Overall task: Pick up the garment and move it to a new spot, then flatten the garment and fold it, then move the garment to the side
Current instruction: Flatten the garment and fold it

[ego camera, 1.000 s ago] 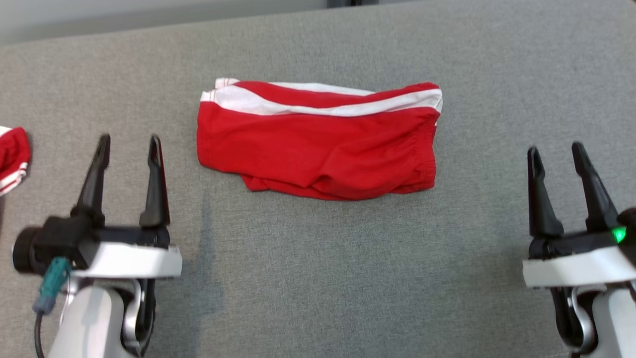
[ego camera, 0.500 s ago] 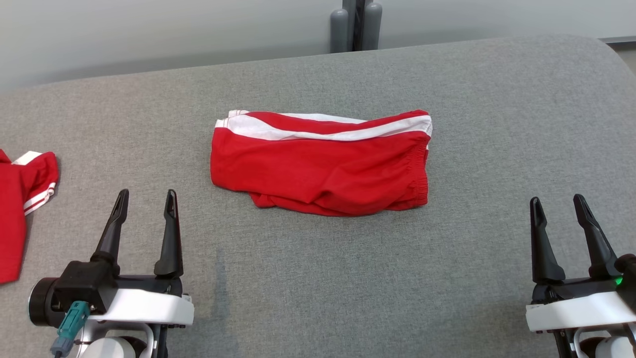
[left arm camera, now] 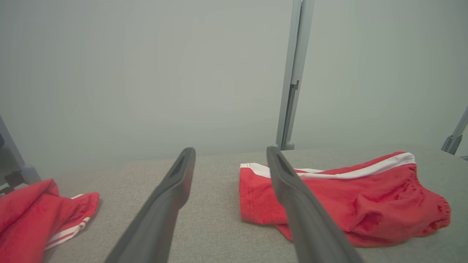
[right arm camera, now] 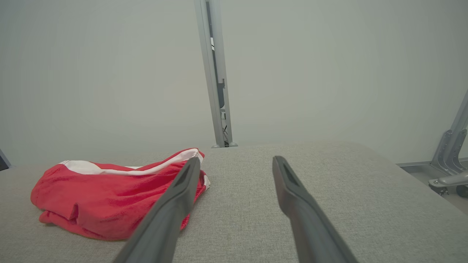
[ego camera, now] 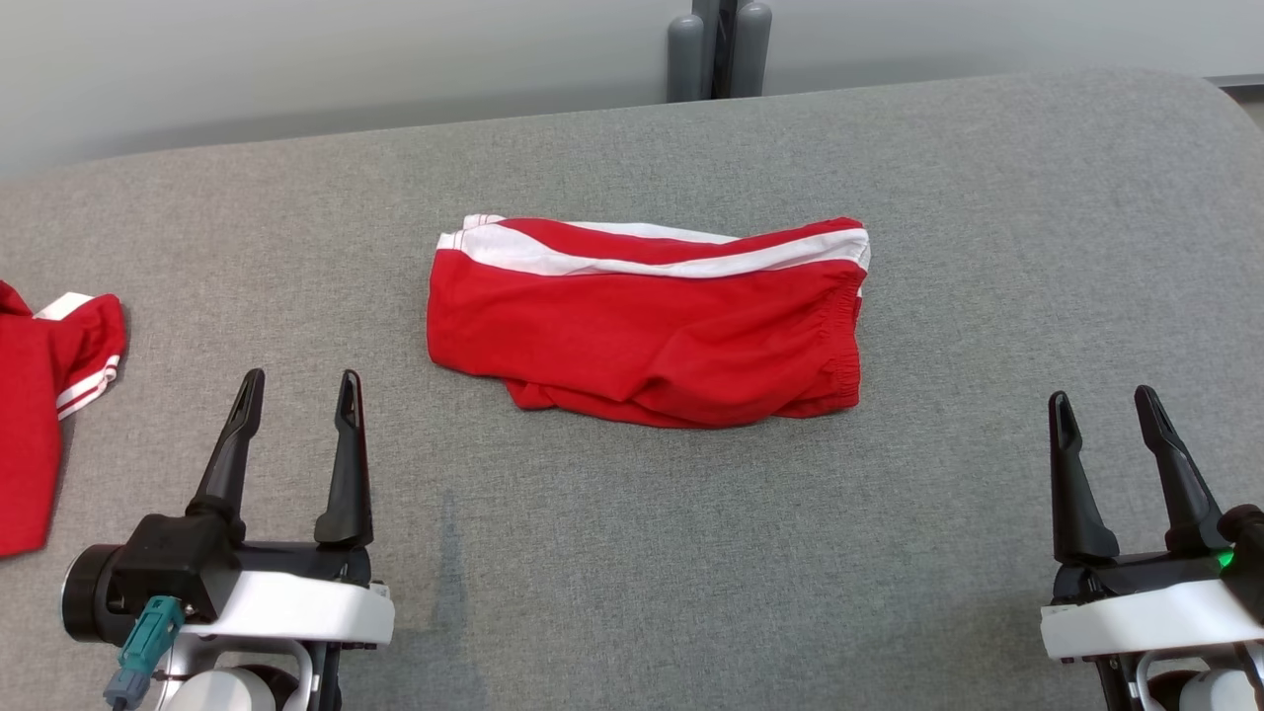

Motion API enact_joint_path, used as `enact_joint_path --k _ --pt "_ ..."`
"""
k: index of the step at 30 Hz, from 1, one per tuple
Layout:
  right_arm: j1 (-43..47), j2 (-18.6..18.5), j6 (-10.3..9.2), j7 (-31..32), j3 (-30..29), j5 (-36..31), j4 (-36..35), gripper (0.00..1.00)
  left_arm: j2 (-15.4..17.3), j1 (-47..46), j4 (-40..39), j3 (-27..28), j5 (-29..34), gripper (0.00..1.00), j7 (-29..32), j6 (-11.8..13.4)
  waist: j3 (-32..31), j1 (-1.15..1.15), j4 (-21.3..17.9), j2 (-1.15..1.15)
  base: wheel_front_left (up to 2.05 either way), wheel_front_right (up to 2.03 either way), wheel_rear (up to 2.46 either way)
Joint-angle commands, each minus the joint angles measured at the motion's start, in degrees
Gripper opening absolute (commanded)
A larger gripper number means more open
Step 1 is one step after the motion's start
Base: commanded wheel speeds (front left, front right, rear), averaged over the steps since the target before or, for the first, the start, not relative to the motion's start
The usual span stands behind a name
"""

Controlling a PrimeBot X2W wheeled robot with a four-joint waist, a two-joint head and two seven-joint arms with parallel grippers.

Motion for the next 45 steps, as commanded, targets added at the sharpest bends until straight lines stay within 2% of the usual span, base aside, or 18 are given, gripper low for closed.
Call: enact_joint_path --k 1,6,10,13,14,18,22,29,34,35,36,37,39,45 --pt "0.22 -0.01 -0.02 0.21 0.01 0.25 -0.2 1.0 0.06 0.11 -0.35 -0.05 -0.39 1.0 0.14 0.4 0.06 0.0 0.06 0.0 0.0 0.0 0.0" --pt "-0.01 0.06 -0.02 0.16 0.08 0.58 -0.37 1.0 -0.14 -0.71 -0.64 -0.78 -0.99 1.0 0.83 -0.28 0.52 0.0 0.02 0.0 0.0 0.0 0.0" --pt "-0.99 0.13 -0.02 0.23 0.56 0.66 -0.84 1.0 0.4 -5.29 1.74 -2.1 -2.01 1.0 2.99 -2.67 1.82 0.0 -0.45 0.0 0.0 0.0 0.0" --pt "-1.89 0.16 -0.02 0.11 1.26 0.71 -1.13 1.0 0.69 -9.96 6.76 -2.76 -4.3 1.0 5.99 -5.41 3.32 0.0 -1.37 0.0 0.0 0.0 0.0" --pt "-1.89 0.16 -0.02 0.11 1.26 0.71 -1.13 1.0 0.69 -9.96 6.76 -2.76 -4.3 1.0 5.99 -5.41 3.32 0.0 -1.37 0.0 0.0 0.0 0.0" --pt "-2.96 0.22 -0.02 -0.3 2.45 1.05 -0.89 1.0 0.57 -16.16 17.05 -2.86 -8.53 1.0 9.45 -9.5 5.33 0.0 -3.36 0.0 0.0 0.0 0.0" --pt "-3.98 0.26 -0.02 -0.78 3.46 1.66 -0.14 1.0 1.0 -21.71 28.04 -2.4 -11.11 1.0 10.47 -12.09 7.2 0.0 -5.49 0.0 0.0 0.0 0.0" --pt "-5.3 0.36 -0.02 -1.66 4.33 3.0 1.37 1.0 2.12 -28.91 41.63 -1.84 -14.33 1.0 10.04 -14.21 9.21 0.0 -7.78 0.0 0.0 0.0 0.0" --pt "-5.61 0.39 -0.02 -1.94 4.72 3.71 2.19 1.0 1.58 -31.66 48.44 -3.14 -17.42 1.0 13.17 -14.95 9.64 0.0 -8.57 0.0 0.0 0.0 0.0" --pt "-5.71 0.4 -0.02 -2.02 4.79 3.87 2.36 1.0 1.6 -31.92 49.37 -3.82 -17.92 0.87 13.96 -15.11 9.7 0.0 -8.65 0.0 0.0 0.0 0.0" --pt "-5.81 0.39 -0.02 -2.09 4.8 4.05 2.44 1.0 1.18 -32.15 49.95 -3.91 -19.36 0.11 14.19 -15.15 9.73 0.0 -8.69 0.0 0.0 0.0 0.0" --pt "-5.88 0.41 -0.02 -2.15 4.81 4.2 2.48 1.0 0.96 -32.44 50.34 -4.56 -19.8 0.0 14.73 -15.19 9.76 0.0 -8.7 0.0 0.0 0.0 0.0" --pt "-5.9 0.4 -0.02 -2.24 4.69 4.68 2.6 1.0 0.24 -32.54 49.7 -6.38 -21.9 0.0 15.24 -15.26 9.85 0.0 -8.59 0.0 0.0 0.0 0.0" --pt "-5.87 0.39 -0.02 -2.24 4.44 5.21 2.8 1.0 1.52 -30.89 45.93 -8.89 -27.12 0.0 12.29 -15.3 9.65 0.0 -7.78 0.0 0.0 0.0 0.0"
